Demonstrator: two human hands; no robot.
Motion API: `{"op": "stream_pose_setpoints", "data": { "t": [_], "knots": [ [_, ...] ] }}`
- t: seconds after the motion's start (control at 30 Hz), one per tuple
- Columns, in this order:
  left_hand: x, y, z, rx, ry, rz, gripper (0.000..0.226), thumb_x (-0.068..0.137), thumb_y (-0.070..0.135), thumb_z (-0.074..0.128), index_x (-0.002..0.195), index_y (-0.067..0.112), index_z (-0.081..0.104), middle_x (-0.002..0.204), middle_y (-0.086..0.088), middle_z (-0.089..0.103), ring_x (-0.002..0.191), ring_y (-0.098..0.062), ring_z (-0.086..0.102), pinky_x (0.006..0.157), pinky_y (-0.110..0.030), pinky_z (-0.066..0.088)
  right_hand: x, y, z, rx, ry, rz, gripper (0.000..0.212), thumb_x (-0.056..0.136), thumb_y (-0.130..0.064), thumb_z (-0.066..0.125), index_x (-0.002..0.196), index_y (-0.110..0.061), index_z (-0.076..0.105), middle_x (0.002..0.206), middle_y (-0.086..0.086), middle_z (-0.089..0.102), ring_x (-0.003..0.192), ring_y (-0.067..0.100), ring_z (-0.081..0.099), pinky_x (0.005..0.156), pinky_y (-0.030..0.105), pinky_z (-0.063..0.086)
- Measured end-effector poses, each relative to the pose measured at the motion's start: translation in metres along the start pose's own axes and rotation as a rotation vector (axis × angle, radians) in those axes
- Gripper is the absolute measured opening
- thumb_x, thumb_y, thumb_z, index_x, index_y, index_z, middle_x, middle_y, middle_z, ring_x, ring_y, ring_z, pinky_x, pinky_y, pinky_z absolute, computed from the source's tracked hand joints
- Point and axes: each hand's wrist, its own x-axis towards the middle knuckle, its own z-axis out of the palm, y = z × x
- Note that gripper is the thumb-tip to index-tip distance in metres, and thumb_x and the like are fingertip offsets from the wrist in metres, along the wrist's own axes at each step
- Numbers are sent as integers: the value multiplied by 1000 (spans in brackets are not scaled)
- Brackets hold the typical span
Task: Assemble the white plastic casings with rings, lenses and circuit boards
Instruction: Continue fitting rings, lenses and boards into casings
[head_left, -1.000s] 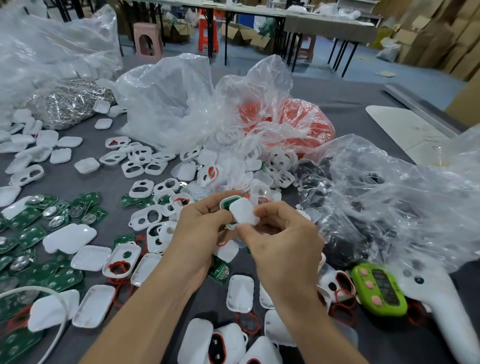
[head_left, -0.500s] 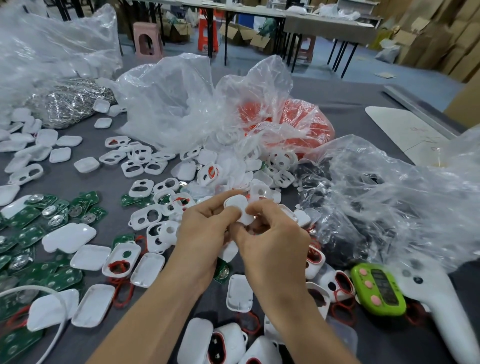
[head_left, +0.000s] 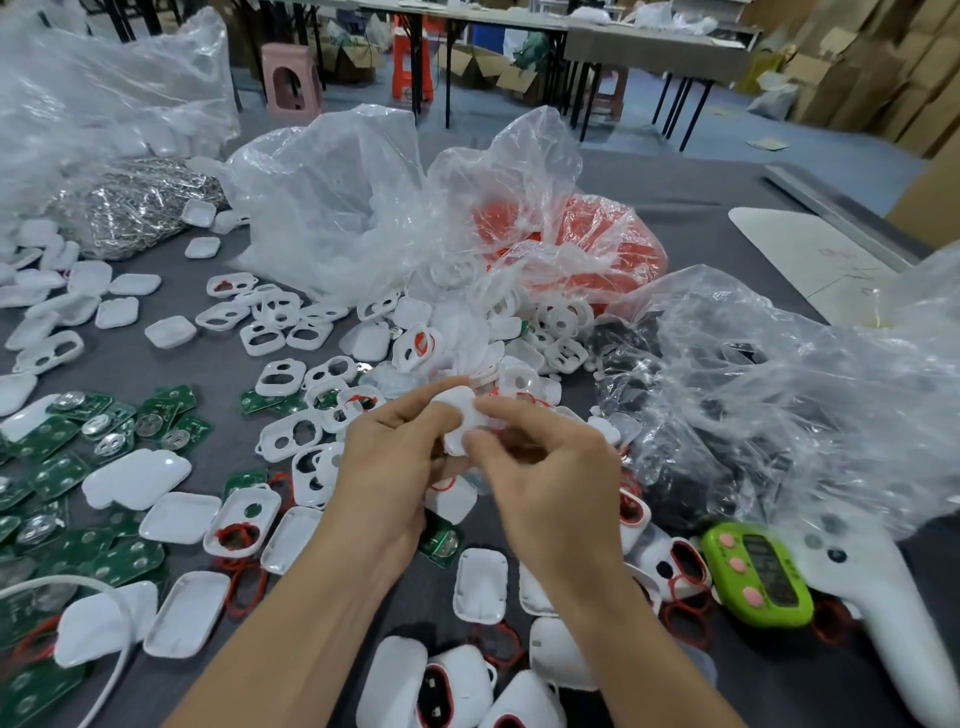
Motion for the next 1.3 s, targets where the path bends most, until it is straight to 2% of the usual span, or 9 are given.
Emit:
{"op": "stream_pose_setpoints", "data": {
  "t": [0.1, 0.2, 0.27, 0.4, 0.57, 0.73, 0.93, 1.07, 1.3],
  "knots": [
    [1, 0, 0, -21, -69, -5, 35, 92, -8, 54, 94, 12, 82, 101, -12, 79, 82, -19, 75, 60, -25, 60, 10, 3, -10, 144, -46, 182, 11, 86, -17, 79, 91, -26, 82, 75, -13, 76, 68, 6, 71, 66, 21, 56],
    [2, 0, -3, -42, -149, -28, 37, 92, -8, 52, 93, 13, 83, 103, -15, 78, 81, -21, 74, 63, -28, 61, 15, -1, -15, 392, -188, 368, 11, 91, -9, 74, 88, -18, 80, 59, -2, 67, 48, 10, 56, 48, 20, 46],
    [3, 1, -7, -35, -209, -34, 36, 93, -7, 52, 98, 12, 82, 104, -16, 78, 83, -23, 74, 66, -32, 63, 16, -1, -17, 498, -250, 430, 15, 92, -7, 72, 83, -14, 81, 58, 5, 61, 47, 13, 47, 48, 20, 42],
    [3, 0, -8, -30, -271, -37, 33, 95, -7, 51, 105, 8, 79, 108, -17, 77, 87, -20, 74, 73, -33, 63, 16, 2, -19, 476, -184, 419, 17, 87, -6, 77, 78, -19, 83, 63, 4, 66, 50, 14, 47, 61, 32, 47],
    [3, -3, -7, 33, -290, -8, 31, 94, -6, 54, 108, 8, 78, 114, -16, 75, 91, -22, 72, 79, -38, 64, 10, 4, -20, 404, -109, 376, 8, 84, -8, 81, 86, -15, 84, 69, -2, 75, 53, 3, 61, 60, 21, 50],
    [4, -4, -8, 43, -304, 35, 28, 85, 14, 67, 110, 10, 78, 116, -14, 75, 97, -25, 73, 78, -35, 63, 5, 4, -14, 268, -22, 301, 15, 79, -32, 76, 89, -26, 83, 72, -9, 76, 65, 9, 70, 67, 33, 58],
    [3, -5, -9, 71, -228, 116, 25, 81, 16, 69, 103, 18, 82, 105, -15, 78, 87, -26, 75, 68, -29, 61, 2, 0, -15, 264, -92, 197, 11, 83, -29, 72, 84, -36, 80, 66, -9, 74, 60, 8, 69, 58, 21, 52],
    [0, -6, -6, 99, -184, 187, 28, 93, -1, 63, 100, 18, 83, 97, -17, 78, 84, -29, 76, 64, -32, 62, 0, -4, -18, 262, -188, 172, 37, 82, -13, 78, 81, -50, 76, 72, -10, 77, 64, 8, 73, 57, 22, 58],
    [-2, -5, -1, 264, -137, 252, 29, 97, 7, 65, 103, 30, 81, 86, -12, 79, 76, -23, 75, 64, -31, 62, 5, 0, -17, 469, -136, 355, 11, 81, -8, 85, 86, -16, 80, 68, 12, 74, 51, 16, 61, 50, 22, 50]
  ]
}}
